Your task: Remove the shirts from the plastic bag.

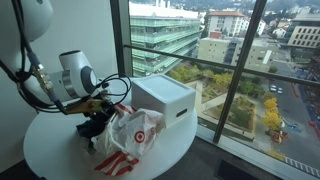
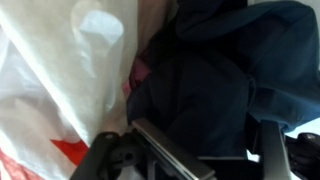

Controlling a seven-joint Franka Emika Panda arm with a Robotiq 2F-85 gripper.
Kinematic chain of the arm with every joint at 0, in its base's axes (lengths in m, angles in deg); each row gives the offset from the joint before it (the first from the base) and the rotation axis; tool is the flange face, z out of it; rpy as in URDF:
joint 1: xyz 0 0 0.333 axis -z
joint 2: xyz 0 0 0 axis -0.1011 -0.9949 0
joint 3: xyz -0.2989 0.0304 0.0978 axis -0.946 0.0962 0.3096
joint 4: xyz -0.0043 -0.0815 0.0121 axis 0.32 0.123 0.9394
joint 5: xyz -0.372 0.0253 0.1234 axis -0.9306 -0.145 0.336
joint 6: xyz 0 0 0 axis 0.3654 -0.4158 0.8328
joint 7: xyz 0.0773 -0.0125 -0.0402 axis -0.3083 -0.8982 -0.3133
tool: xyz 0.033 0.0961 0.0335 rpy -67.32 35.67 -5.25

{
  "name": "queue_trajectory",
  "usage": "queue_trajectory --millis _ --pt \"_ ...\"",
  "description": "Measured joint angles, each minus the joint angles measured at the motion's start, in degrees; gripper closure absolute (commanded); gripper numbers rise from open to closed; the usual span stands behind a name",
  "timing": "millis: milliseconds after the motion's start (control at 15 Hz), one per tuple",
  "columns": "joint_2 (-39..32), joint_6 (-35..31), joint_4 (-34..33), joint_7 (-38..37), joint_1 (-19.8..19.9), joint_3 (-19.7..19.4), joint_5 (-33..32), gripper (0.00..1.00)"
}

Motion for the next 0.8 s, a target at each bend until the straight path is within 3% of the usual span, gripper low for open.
queue_trajectory --millis 400,467,800 --pt "-0.85 -0.97 -0.72 0.0 0.68 0.06 3.33 0.95" --pt "-0.75 -0.96 -0.72 0.05 0.88 0.21 4.15 0.99" --pt "2.03 -0.11 -0.56 6.11 0.79 1.94 16.6 0.98"
